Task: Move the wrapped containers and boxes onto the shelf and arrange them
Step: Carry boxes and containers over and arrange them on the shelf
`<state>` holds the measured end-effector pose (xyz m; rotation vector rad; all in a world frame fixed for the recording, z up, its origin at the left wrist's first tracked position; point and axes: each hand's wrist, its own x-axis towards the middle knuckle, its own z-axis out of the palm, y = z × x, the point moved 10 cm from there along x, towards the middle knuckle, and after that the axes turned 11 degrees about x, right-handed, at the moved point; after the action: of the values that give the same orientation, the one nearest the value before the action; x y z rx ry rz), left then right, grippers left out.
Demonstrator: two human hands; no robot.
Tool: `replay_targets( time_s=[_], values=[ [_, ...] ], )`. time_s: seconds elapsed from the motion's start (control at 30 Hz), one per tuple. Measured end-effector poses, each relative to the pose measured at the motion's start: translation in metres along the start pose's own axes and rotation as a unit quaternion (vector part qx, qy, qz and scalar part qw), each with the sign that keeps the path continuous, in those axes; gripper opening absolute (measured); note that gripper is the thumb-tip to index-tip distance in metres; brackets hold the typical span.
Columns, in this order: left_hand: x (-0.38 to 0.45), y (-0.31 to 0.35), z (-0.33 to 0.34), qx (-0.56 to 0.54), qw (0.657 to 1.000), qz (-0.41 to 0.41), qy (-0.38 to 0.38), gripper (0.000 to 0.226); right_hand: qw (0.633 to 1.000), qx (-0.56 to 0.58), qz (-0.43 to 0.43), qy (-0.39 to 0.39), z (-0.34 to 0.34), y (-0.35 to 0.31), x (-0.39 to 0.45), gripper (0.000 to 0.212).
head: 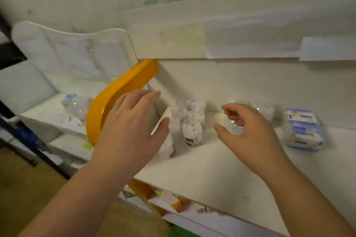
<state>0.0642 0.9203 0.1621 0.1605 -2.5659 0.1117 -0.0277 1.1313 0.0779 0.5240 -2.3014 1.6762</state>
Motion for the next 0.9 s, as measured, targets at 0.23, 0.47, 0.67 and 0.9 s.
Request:
replay_targets(
  time_s=[0.23,0.47,0.67,0.9],
  values=[
    [-0.006,-0.165,-0.020,-0.039,0.990,-0.128,0.042,0.045,0.998,0.011,-0.063,-0.024,0.104,-0.072,0.027,0.038],
    [0.003,-0.302,0.045,-0.047,0.990,-0.128,-0.020,0.049,0.994,-0.032,-0.105,0.005,0.207,-0.154,0.044,0.036],
    [0.016,-0.376,0.079,-0.069,0.991,-0.109,-0.046,0.051,0.991,-0.073,-0.112,-0.011,0.295,-0.201,0.056,0.040],
    [0.014,-0.419,0.093,-0.086,0.985,-0.140,-0.054,0.052,0.988,-0.096,-0.106,-0.066,0.365,-0.207,0.063,0.040]
  ],
)
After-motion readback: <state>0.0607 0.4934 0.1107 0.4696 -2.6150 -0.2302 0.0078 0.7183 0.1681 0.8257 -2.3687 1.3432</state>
